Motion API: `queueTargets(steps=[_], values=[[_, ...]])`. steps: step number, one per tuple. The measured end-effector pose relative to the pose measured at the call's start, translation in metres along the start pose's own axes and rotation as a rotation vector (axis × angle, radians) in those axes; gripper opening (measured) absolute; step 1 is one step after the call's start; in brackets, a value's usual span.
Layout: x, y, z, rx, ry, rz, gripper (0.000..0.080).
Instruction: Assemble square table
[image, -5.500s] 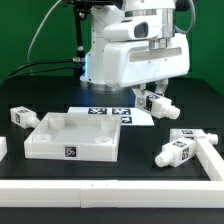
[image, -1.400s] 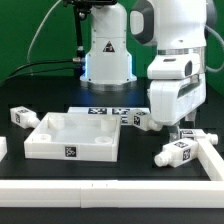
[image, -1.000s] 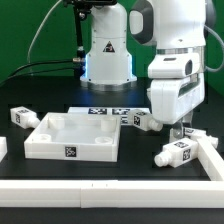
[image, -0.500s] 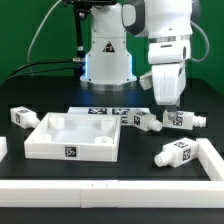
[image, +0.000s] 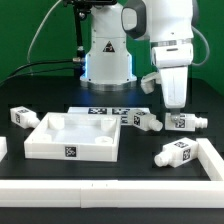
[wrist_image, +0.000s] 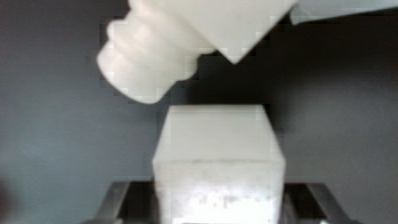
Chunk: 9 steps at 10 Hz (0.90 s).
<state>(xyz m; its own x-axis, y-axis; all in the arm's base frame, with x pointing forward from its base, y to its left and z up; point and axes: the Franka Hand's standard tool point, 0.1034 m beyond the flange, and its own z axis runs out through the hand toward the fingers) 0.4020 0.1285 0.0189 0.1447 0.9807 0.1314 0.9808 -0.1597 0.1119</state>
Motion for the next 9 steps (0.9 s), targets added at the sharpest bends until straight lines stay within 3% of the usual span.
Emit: queueTargets(steps=[2,4,5,6,8,9], values=[[-0.004,0.001,0.001,0.002,0.000,-0.010,0.0282],[-0.004,0.000,0.002,0.003,-0.001,-0.010,0.0546],[-0.002,0.001,0.000,0.002,-0.002,-0.020,0.0546],[0.003,0.008,-0.012,-0.012,-0.007,-0.045,0.0628],[-0.002,0.044,-0.037,-0.009,-0.059,-0.101,0.0643],[0.004,0.069,-0.041,-0.018,-0.069,-0.173,0.0648]])
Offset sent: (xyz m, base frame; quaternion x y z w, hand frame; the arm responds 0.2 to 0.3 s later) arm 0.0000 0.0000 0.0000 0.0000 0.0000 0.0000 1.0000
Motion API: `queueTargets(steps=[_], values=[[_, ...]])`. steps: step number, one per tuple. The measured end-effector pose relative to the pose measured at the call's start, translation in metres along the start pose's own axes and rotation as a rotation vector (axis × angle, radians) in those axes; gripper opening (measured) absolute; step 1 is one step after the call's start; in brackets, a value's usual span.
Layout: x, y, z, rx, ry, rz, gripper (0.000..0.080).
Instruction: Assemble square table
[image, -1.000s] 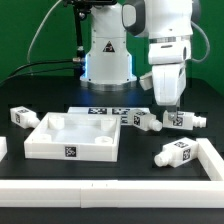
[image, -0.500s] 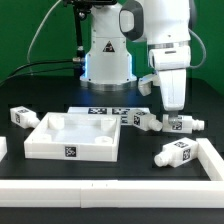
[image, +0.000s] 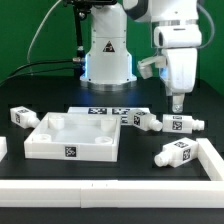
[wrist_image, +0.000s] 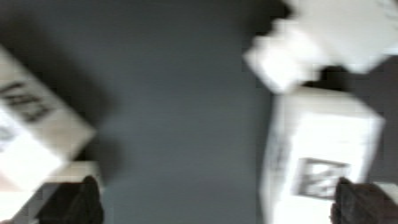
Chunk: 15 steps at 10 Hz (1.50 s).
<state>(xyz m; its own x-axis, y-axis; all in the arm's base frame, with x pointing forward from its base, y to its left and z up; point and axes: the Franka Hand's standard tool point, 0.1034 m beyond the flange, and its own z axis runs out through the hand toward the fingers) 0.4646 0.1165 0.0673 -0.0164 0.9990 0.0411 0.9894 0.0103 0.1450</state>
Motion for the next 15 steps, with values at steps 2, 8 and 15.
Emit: queueTargets(steps=[2,8,15], values=[[0.002,0.005,0.007,0.001,0.002,-0.025,0.0649],[-0.010,0.093,0.028,0.100,-0.064,-0.142,0.0649],[-0.017,0.093,0.053,0.124,-0.057,-0.126,0.0649]])
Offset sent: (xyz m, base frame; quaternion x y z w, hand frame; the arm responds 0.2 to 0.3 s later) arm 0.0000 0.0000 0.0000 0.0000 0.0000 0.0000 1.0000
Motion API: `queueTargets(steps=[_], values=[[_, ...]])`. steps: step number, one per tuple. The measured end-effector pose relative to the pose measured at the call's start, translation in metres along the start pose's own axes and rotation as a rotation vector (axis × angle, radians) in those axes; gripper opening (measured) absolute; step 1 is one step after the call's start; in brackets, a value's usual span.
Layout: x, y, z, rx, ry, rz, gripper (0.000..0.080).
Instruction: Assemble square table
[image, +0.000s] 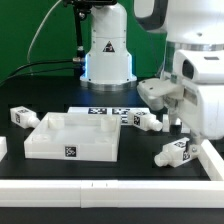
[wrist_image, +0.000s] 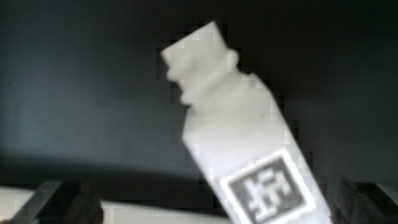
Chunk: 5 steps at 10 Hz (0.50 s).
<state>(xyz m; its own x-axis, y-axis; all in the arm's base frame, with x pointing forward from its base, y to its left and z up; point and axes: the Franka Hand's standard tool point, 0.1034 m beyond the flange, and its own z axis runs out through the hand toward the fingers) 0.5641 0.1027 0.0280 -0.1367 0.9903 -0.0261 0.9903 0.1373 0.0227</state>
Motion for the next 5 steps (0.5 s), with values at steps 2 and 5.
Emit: queueTargets(steps=[2,5], values=[[-0.0024,0.0020,-0.0002,-0.003,0.003,0.008,0.0649],[-0.0026,0.0020,-0.0003,-0.003,0.003,0.008,0.0521]])
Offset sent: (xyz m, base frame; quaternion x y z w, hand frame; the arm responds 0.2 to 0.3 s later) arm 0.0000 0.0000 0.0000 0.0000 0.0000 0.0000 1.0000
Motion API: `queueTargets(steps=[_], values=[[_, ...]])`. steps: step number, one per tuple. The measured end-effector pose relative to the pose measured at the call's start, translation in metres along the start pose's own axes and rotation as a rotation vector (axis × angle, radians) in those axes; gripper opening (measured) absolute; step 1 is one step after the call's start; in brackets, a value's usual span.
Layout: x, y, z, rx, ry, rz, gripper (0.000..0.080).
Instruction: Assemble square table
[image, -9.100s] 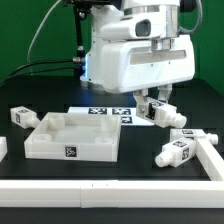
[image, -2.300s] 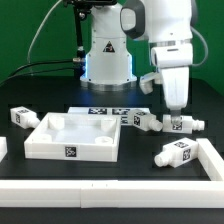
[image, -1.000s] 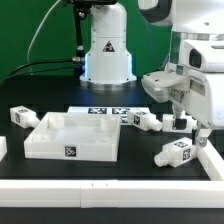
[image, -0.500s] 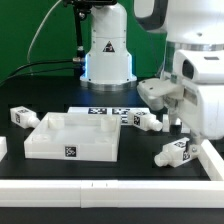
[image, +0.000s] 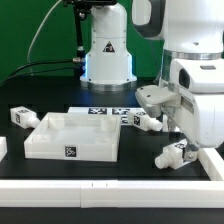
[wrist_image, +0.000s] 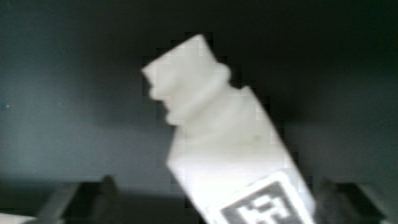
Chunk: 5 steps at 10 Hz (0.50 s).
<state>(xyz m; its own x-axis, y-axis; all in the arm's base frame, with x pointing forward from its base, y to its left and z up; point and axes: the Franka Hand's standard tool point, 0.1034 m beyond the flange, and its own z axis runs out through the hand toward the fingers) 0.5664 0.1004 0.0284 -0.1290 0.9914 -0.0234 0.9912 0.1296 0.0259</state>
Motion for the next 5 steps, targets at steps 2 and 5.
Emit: queueTargets(steps=[2,5], values=[[-0.0006,0.0001,-0.0001,0.000,0.000,0.001,0.0202],[-0.0007,0.0001,0.0000,0.000,0.000,0.001,0.0015]])
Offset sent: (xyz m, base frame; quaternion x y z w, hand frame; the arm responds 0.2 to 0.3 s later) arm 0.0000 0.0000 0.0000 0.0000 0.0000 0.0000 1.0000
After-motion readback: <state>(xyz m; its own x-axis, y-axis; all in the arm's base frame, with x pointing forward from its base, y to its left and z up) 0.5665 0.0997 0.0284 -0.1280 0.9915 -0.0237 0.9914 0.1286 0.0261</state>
